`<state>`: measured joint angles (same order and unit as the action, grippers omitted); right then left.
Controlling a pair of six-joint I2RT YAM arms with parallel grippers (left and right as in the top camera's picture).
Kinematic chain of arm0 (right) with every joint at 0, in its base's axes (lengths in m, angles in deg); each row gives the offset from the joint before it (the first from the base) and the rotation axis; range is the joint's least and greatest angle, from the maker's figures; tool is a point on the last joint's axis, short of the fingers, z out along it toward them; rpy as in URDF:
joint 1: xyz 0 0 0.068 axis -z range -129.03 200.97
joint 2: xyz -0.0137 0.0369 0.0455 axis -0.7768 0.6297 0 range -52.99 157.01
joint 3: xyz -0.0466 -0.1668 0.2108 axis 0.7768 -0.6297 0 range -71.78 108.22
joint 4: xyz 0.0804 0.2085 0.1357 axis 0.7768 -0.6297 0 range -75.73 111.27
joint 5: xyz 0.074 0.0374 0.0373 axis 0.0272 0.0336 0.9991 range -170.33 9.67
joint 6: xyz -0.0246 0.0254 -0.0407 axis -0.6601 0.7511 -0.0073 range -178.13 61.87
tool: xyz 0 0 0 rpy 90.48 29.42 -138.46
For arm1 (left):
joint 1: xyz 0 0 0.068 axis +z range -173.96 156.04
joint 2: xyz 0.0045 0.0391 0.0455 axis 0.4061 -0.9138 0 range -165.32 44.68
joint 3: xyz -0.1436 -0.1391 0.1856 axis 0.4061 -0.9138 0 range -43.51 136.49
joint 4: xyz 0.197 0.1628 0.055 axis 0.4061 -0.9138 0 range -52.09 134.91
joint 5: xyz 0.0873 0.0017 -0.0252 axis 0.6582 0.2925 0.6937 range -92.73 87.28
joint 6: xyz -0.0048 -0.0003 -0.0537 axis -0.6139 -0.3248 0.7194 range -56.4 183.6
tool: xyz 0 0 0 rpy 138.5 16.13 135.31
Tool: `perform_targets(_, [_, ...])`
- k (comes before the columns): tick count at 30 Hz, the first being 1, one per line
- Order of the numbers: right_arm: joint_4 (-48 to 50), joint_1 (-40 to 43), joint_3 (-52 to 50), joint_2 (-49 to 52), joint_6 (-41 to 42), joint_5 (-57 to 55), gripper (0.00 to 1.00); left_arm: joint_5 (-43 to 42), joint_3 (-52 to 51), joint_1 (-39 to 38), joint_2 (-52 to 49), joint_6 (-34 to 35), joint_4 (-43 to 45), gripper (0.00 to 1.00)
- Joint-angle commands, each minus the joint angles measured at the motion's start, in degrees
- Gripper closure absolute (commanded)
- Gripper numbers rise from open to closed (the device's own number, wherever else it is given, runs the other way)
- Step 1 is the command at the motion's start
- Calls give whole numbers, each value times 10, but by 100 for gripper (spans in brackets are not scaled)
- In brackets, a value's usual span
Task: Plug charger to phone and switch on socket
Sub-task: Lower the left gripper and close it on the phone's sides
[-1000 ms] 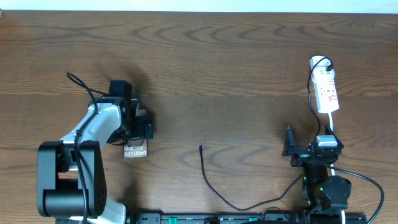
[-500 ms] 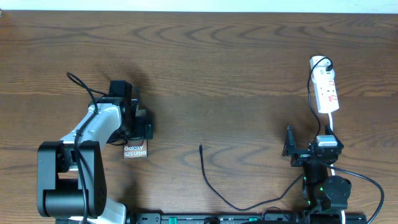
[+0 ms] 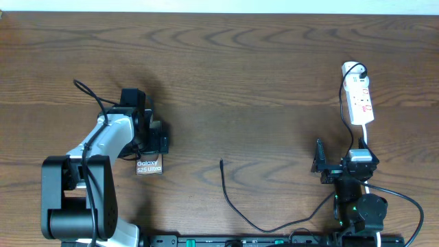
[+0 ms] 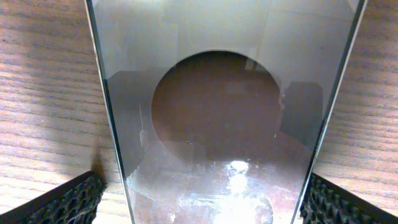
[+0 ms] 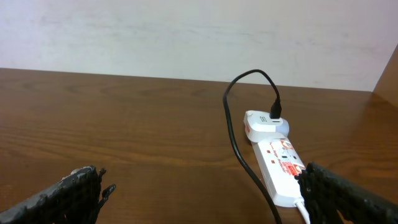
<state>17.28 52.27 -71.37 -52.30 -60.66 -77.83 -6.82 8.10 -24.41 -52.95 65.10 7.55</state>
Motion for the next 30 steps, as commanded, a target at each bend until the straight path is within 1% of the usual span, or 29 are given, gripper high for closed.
perform_targets(1, [-3,2,-1,-4,3,-5,1,5,-12,1,-2,1,2,0])
perform_targets(30, [-3,2,-1,-4,3,-5,1,5,-23,1,-12,1,8,0])
